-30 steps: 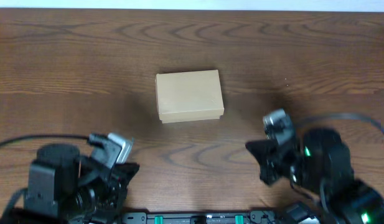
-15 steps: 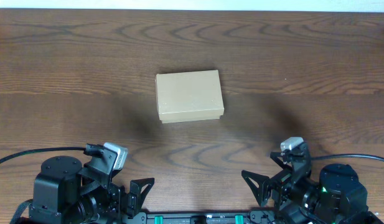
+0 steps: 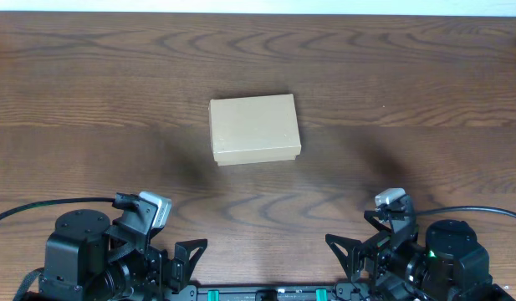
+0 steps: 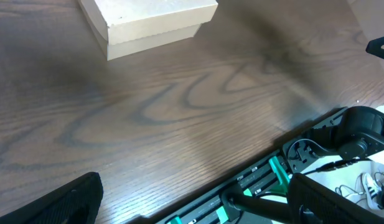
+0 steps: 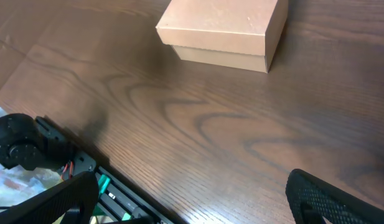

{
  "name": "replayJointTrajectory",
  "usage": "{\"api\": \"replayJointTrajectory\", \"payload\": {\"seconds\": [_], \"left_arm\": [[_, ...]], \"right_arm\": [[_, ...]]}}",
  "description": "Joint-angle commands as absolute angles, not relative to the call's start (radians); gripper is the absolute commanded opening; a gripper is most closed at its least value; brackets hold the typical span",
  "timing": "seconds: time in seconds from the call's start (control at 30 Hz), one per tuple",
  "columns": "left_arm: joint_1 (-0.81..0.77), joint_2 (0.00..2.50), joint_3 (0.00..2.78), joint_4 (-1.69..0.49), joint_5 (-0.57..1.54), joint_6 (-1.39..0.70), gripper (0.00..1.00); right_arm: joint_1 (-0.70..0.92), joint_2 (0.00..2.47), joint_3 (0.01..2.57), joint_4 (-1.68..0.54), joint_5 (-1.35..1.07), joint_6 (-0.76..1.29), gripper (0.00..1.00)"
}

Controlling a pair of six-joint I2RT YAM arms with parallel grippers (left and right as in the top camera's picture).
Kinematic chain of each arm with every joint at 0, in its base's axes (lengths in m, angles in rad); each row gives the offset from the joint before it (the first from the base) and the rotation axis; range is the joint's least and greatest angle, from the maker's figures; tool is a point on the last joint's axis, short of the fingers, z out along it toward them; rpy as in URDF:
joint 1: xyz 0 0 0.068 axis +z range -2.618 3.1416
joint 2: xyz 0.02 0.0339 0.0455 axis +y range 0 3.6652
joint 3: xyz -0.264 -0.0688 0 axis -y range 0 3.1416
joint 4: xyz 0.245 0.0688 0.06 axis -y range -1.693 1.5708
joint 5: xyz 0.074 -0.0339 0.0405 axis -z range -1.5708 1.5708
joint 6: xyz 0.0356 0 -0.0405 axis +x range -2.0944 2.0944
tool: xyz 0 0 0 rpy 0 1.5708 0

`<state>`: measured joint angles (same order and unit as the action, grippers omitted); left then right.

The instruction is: Pack container

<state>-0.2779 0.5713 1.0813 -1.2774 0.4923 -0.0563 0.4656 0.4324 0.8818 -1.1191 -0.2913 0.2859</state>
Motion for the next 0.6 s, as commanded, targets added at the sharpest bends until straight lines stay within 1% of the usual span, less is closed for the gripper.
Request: {"api": "replayJointTrajectory", "payload": {"seconds": [0.0,0.13,0.27,0.4,0.57], "left_arm": [[-0.282,0.567,1.08,-1.28,0.487,-0.068,0.95],[-0.282,0.567,1.08,-1.28,0.479,-0.064,0.95],[-0.288,0.561,1.065,-1.236,0.389,-0.044,0.95],[-0.306,0.527,0.97,-0.999,0.365,-0.006,0.95],[-0.339,0.418,0.732,-0.654,0.355,0.005,0.95]], "right_arm": [[0.472,0.431,0.875,-1.122,-0.288,0.299,0.99],[0.472,0.431,0.875,-1.122,-0.288,0.299,0.99],[0.472,0.431,0.875,-1.122,-0.288,0.299,0.99],[0.472,0.431,0.875,-1.122,-0.288,0.299,0.99],[0.472,0.431,0.875,-1.122,-0.288,0.299,0.99]]}}
